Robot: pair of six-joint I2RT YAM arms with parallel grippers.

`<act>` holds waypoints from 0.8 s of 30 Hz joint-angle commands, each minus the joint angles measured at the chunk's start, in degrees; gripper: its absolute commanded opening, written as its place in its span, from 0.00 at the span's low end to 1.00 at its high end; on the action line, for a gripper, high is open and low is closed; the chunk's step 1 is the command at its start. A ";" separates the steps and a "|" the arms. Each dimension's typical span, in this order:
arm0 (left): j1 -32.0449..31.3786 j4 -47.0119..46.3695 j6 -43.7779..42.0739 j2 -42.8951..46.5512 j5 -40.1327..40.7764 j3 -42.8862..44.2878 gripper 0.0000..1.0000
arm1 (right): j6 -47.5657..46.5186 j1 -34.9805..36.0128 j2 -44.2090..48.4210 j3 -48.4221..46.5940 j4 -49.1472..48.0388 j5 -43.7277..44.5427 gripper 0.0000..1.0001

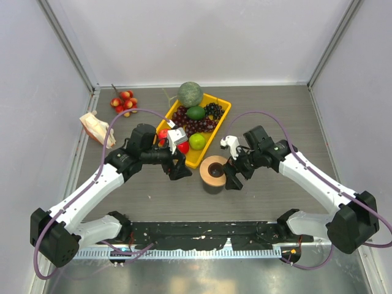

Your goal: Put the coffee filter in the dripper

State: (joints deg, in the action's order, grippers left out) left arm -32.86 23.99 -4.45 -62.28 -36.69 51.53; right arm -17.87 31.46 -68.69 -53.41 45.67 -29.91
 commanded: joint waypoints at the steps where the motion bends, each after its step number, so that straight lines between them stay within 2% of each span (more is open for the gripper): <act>1: 0.34 -2.81 0.76 0.23 -1.63 -0.02 0.82 | 0.02 0.53 -0.40 -2.67 -2.34 -0.94 1.00; 24: 0.78 -3.16 1.37 0.49 -2.34 -0.64 0.82 | 0.20 1.85 -1.89 -4.69 -3.13 -2.96 0.85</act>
State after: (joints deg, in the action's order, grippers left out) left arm -32.49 23.73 -3.40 -62.28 -37.39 51.16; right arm -17.85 32.84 -69.91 -55.29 44.60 -31.62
